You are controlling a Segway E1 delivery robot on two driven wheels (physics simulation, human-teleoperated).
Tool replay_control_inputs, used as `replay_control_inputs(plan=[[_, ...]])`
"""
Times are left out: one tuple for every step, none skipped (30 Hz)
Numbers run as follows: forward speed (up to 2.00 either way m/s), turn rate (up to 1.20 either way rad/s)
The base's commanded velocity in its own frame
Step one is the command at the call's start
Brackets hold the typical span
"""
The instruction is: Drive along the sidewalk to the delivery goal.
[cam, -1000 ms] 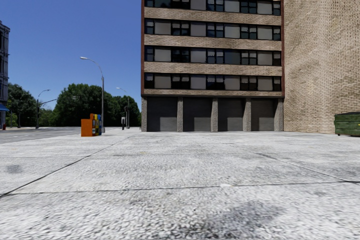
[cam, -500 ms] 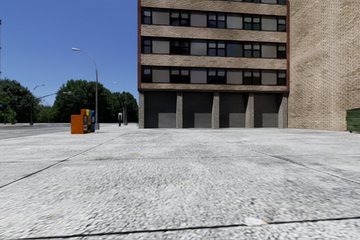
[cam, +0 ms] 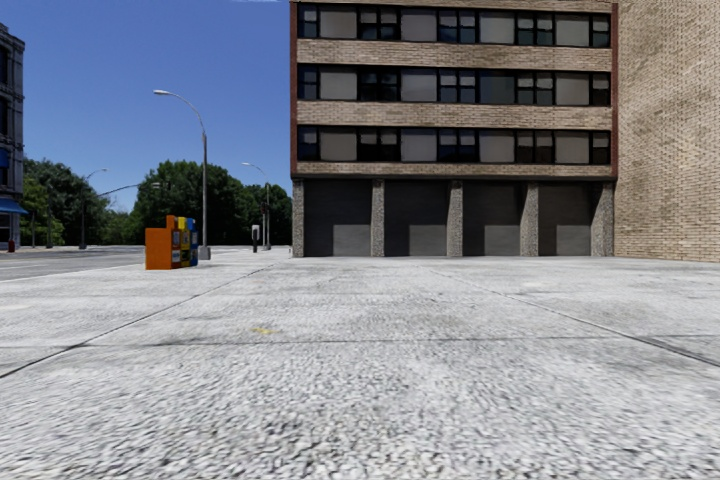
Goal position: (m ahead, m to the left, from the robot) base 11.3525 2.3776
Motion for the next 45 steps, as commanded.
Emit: replay_control_inputs(plan=[[2.00, 0.47], [2.00, 0.47], [1.90, 0.47], [1.81, 0.47], [1.76, 0.47], [1.76, 0.47], [1.73, 0.47], [1.72, 0.47], [1.71, 0.47], [1.71, 0.47], [1.71, 0.47], [1.71, 0.45], [1.71, 0.40], [1.71, 0.40], [1.71, 0.38], [1.71, 0.37], [1.71, 0.37], [1.71, 0.37], [1.71, 0.36], [1.71, 0.26], [1.71, 0.14], [1.71, 0.14], [1.70, 0.08], [1.70, 0.06], [1.68, 0.04], [1.68, 0.04], [1.67, 0.03], [1.67, 0.01], [1.65, 0.01], [1.65, 0.01], [1.57, 0.04], [1.53, 0.05], [1.52, 0.06], [1.52, 0.06], [1.49, 0.06], [1.47, 0.06], [1.47, 0.06], [1.47, 0.06], [1.47, 0.06], [1.47, 0.10], [1.46, 0.16], [1.46, 0.24], [1.46, 0.24], [1.46, 0.27], [1.46, 0.27]])
